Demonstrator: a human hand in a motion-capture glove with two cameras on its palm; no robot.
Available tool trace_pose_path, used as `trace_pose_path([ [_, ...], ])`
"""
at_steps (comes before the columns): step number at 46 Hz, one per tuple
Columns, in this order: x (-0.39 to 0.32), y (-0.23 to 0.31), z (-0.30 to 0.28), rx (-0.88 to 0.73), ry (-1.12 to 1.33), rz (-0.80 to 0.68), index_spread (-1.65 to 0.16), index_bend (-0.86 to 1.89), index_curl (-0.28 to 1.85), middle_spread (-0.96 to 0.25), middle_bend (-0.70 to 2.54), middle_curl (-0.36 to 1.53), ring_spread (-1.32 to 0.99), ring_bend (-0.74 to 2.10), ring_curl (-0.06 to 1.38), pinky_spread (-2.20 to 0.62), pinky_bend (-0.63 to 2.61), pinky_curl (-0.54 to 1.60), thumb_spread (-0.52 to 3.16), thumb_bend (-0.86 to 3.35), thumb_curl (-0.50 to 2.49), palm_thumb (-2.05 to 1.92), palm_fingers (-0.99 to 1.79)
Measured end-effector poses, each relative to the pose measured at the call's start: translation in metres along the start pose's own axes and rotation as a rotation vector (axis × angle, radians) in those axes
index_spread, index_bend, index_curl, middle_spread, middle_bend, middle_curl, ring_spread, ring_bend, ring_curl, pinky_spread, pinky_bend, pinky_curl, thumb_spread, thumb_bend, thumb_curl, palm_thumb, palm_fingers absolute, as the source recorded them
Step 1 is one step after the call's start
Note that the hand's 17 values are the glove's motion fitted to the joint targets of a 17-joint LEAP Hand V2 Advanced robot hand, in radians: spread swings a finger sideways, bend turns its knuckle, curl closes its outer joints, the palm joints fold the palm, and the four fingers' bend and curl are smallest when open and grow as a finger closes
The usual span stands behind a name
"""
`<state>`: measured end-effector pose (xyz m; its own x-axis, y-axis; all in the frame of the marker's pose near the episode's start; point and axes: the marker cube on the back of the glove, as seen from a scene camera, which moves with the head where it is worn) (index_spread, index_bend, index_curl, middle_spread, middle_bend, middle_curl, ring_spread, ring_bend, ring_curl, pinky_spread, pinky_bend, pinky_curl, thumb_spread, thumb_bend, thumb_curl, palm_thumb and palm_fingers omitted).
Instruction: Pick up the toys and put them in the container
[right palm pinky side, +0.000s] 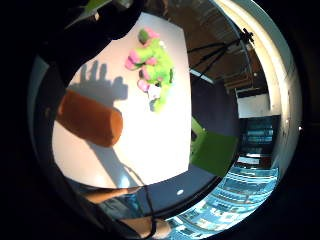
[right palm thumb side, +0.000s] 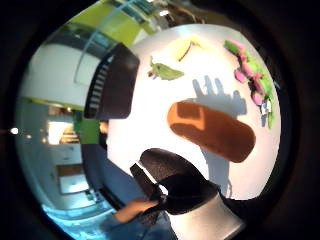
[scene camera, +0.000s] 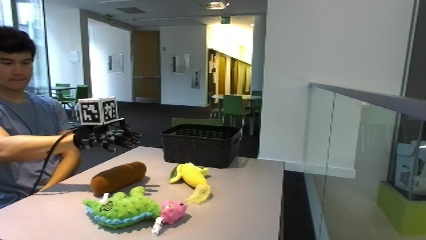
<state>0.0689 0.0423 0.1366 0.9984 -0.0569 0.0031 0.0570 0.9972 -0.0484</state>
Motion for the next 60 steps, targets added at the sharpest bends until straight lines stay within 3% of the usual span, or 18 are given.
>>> trace_pose_path([
  [28,-0.007,0.007,0.110,-0.225,0.070,-0.057,-0.27,0.00,0.09,-0.10,0.16,0.35,-0.12,0.29,0.27,0.04,1.11,0.41,0.89,-0.07,0.22,-0.07,-0.28],
  [39,-0.007,0.009,0.130,-0.200,0.041,-0.063,-0.25,-0.01,0.06,-0.07,0.13,0.31,-0.05,0.20,0.27,0.06,1.14,0.40,0.89,-0.05,0.24,-0.05,-0.35],
  [43,-0.010,0.010,0.130,-0.173,0.040,-0.050,-0.26,-0.04,0.03,-0.07,0.13,0.30,-0.05,0.28,0.29,0.05,1.24,0.42,0.91,-0.03,0.25,-0.02,-0.23],
  [46,-0.010,0.011,0.128,-0.152,0.037,-0.035,-0.27,-0.05,0.01,-0.07,0.14,0.29,-0.07,0.44,0.33,0.02,1.28,0.43,0.95,-0.01,0.26,0.01,-0.13],
  [47,-0.010,0.011,0.127,-0.136,0.039,-0.027,-0.29,-0.09,-0.01,-0.09,0.23,0.31,-0.13,0.63,0.38,-0.06,1.27,0.42,1.04,0.02,0.27,0.05,0.11],
  [53,-0.012,0.011,0.119,-0.018,0.060,0.036,-0.33,-0.03,-0.03,-0.14,0.40,0.37,-0.24,0.86,0.42,-0.19,1.29,0.40,1.23,0.10,0.29,0.18,0.29],
  [60,-0.010,0.003,0.112,-0.037,0.017,0.094,-0.37,-0.03,-0.03,-0.21,0.61,0.43,-0.33,1.14,0.48,-0.32,1.29,0.39,1.37,0.23,0.35,0.39,0.62],
])
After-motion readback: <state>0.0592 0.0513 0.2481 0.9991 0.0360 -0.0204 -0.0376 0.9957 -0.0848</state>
